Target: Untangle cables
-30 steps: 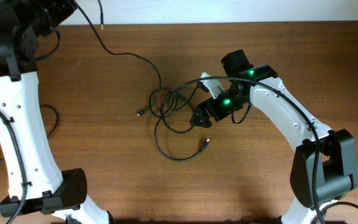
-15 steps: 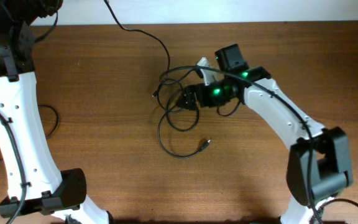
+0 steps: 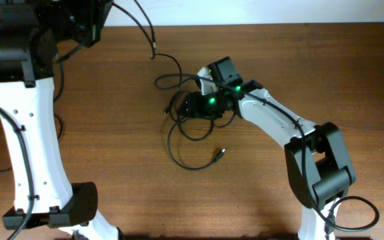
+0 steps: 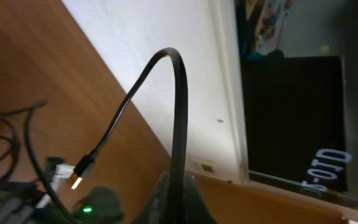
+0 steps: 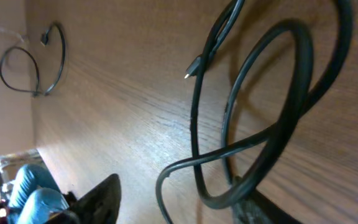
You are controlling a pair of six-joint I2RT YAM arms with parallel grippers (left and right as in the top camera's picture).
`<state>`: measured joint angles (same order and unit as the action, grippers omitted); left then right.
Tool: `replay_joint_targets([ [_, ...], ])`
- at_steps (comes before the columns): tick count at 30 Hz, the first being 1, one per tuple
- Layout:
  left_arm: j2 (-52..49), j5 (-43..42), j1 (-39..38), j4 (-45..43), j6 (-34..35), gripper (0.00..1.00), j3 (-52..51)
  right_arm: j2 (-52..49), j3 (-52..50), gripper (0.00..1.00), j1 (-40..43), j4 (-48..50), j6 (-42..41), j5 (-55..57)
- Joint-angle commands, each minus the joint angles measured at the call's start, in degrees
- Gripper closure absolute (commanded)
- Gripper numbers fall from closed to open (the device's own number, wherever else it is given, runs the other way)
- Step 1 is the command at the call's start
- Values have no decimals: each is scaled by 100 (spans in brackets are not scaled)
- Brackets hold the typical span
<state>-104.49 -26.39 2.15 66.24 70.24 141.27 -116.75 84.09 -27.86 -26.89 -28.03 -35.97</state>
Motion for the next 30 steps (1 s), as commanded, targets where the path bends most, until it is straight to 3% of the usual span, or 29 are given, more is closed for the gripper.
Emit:
replay_joint_targets([
  [1, 68, -83, -157, -264, 398, 100, 96, -109, 7, 58, -140, 11, -122, 483],
  [3, 68, -157, -162, -372, 522, 100, 96, -151, 7, 68, -188, 13, -122, 586],
  [5, 68, -341, -162, -603, 846, 100, 96, -262, 7, 94, -205, 9, -149, 605],
  [6, 68, -398, -162, -852, 973, 100, 96, -289, 7, 96, -214, -17, -146, 603],
  [14, 68, 214, 203, -3276, 2218, 100, 96, -348, 7, 96, -225, -424, -96, 588],
  [19, 68, 931, 1043, -3322, 2387, 100, 96, -348, 7, 96, 280, -1091, 26, 988],
  [24, 68, 922, 1934, -3270, 2656, 100, 96, -348, 7, 96, 1029, -1735, 785, 1128],
  [25, 68, 857, 2037, -3136, 2557, 100, 96, -348, 7, 96, 1283, -1836, 833, 1108],
  [29, 57, 868, 2083, -2739, 643, 100, 96, -348, 7, 96, 1862, -1884, 857, 809],
  [30, 55, 960, 2057, -2608, -341, 100, 94, -348, 7, 96, 1980, -1884, 1043, 577],
])
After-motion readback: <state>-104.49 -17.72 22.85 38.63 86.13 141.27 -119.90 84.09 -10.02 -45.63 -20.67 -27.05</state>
